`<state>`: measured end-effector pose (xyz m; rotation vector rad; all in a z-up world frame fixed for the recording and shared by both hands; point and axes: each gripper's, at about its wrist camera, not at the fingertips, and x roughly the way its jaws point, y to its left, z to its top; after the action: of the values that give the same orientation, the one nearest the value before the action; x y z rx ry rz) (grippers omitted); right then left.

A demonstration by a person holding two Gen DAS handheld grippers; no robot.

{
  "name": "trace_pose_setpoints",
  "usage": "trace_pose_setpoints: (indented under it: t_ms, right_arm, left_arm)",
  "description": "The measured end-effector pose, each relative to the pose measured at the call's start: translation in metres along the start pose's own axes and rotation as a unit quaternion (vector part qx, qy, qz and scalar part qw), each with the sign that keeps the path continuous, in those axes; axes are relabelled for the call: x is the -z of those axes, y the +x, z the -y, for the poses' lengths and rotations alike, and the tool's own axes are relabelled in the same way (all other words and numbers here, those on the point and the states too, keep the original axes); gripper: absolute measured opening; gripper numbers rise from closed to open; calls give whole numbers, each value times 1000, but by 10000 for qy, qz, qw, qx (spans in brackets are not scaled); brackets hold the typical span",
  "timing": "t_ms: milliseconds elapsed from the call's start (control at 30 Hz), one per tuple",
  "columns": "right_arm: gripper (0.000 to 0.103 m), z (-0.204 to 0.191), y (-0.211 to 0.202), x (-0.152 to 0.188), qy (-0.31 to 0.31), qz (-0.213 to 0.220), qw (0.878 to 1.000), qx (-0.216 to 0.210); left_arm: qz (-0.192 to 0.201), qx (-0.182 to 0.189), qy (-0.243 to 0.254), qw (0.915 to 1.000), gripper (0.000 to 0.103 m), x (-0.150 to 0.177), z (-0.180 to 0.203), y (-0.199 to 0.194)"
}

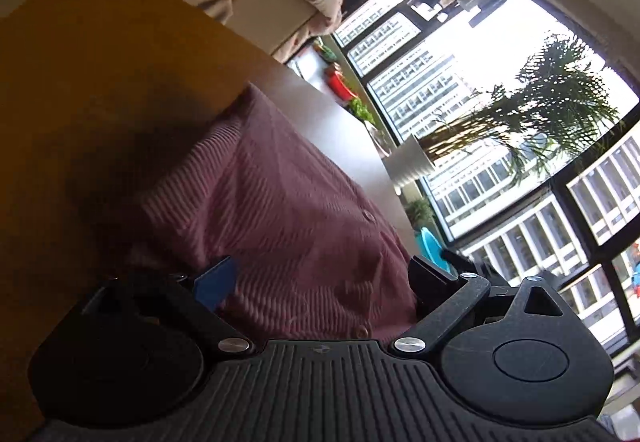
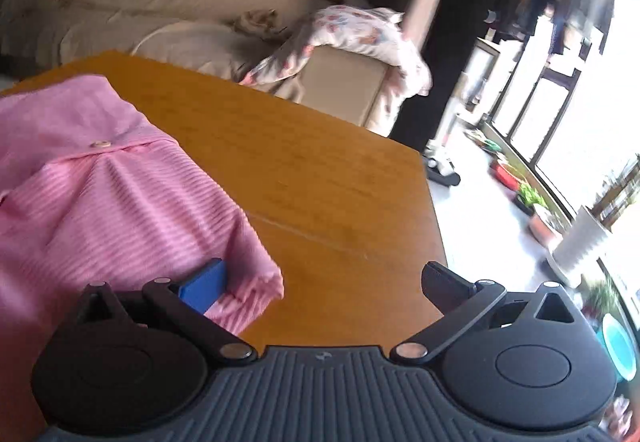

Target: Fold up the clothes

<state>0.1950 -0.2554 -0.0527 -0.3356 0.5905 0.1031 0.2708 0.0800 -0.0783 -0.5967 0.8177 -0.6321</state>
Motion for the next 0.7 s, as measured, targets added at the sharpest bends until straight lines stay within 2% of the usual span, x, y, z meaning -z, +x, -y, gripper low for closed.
trace_pose_setpoints:
  t_ms: [67,167,233,300,400,467,567,633,700]
  right_arm:
    - [103,-3,-14,7,60,-14,10000,50]
    - [103,-19,-43,22,-152,-67,9998,-120]
    - [103,-32,-64,29,-284,-43,9986,-453]
    - [103,-43,-84,31,-331,-166,9871,-1559]
    - [103,-46,-118,24,-450,297,9694,-2395]
    - [103,-34,-117,10,-362,566,9774,-2006]
    - [103,-15,-113,-11,-205,959,9867,-1296]
    - [103,-18,-87,-14,-336,730,9925,-916]
    - [103,-22,-59,-15,-485,459,9963,-543]
  left_arm:
    - [111,-147,109,9998,97,-15,1,12]
    - [227,-343,230,9989,97,-32,-1,20]
    - [255,-415,410,9980,98,-34,5,17]
    - [257,-459,566,9970,98,-31,10,6]
    - [166,-451,609,9970,100,-14,16,-17]
    - [78,-354,573,9977,100,-1,21,-31]
    - [-144,278,353,9989,101,24,34,-32]
    - [-298,603,399,9969,101,39,49,-23]
    - [-428,740,599,9945,100,48,61,-8]
